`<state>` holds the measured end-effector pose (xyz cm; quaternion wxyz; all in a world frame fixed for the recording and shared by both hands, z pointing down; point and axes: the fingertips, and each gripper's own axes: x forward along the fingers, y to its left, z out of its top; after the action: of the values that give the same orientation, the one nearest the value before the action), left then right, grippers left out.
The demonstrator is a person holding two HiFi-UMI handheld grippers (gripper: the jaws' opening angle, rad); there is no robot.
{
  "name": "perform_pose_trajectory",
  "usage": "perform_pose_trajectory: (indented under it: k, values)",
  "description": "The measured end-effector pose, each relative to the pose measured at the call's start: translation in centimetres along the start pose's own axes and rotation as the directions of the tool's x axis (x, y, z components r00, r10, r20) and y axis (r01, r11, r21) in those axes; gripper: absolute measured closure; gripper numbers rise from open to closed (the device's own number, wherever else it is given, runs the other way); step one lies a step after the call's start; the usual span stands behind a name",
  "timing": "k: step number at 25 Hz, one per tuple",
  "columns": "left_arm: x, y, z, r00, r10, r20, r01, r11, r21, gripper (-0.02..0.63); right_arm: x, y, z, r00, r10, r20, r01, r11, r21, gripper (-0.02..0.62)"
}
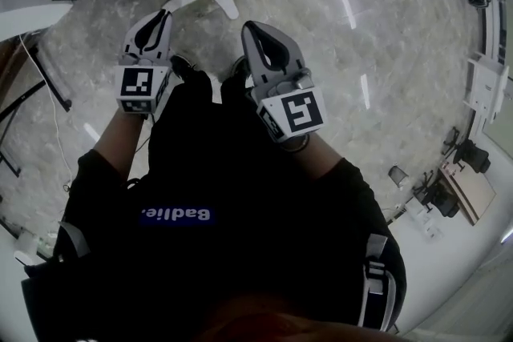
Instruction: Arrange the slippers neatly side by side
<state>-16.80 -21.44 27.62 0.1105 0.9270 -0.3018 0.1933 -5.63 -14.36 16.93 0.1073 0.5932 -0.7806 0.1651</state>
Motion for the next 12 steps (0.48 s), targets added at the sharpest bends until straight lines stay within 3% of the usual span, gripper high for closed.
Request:
perform_pose_trajectory:
  k: [2,12]
  values:
    - [1.8,-0.4,-2.4,0.999,0.011,-0.052,-0.011,1.0,-0.002,0.575,0.3,-1.4,-1.6,1.0,0.005,-0.006,-0.005,1.0,0.012,0.595]
    - [9.0,-0.4,-13.5,0.969,0.052,-0.24,-0.037,0.997,0.067,0.555,1.5,-6.9,-10.5,0.999,0.027,-0.029,-0.025,0.996,0.089,0.595]
